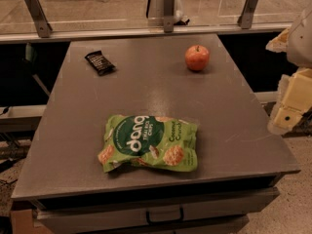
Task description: Pick green rice chip bag
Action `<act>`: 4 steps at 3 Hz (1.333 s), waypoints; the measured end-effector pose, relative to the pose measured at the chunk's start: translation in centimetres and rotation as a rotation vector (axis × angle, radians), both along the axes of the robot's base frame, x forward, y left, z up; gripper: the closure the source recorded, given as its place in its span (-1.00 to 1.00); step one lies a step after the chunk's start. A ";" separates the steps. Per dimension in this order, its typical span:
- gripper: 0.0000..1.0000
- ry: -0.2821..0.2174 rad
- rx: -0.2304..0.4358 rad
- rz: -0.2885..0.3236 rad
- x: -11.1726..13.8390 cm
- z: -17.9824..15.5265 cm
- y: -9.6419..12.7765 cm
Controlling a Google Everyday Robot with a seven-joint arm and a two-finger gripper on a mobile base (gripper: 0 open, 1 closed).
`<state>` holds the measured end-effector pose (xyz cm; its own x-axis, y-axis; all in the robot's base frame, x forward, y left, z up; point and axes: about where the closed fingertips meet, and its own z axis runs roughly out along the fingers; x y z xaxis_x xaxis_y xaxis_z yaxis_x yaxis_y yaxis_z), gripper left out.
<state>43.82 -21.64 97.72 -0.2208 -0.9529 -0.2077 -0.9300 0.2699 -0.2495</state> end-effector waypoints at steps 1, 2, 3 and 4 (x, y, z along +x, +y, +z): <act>-1.00 0.006 0.007 0.006 0.0 -0.3 0.4; -1.00 0.055 0.058 0.051 -0.1 -2.2 3.8; -1.00 0.121 0.130 0.132 -0.4 -4.8 8.7; -1.00 0.180 0.202 0.196 -0.7 -6.9 12.9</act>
Offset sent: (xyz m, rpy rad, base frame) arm -0.0033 0.0728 -0.0488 0.1157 0.1308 0.1029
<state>43.08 -8.77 90.78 -0.0875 -0.9246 -0.3708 -0.9935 0.1084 -0.0359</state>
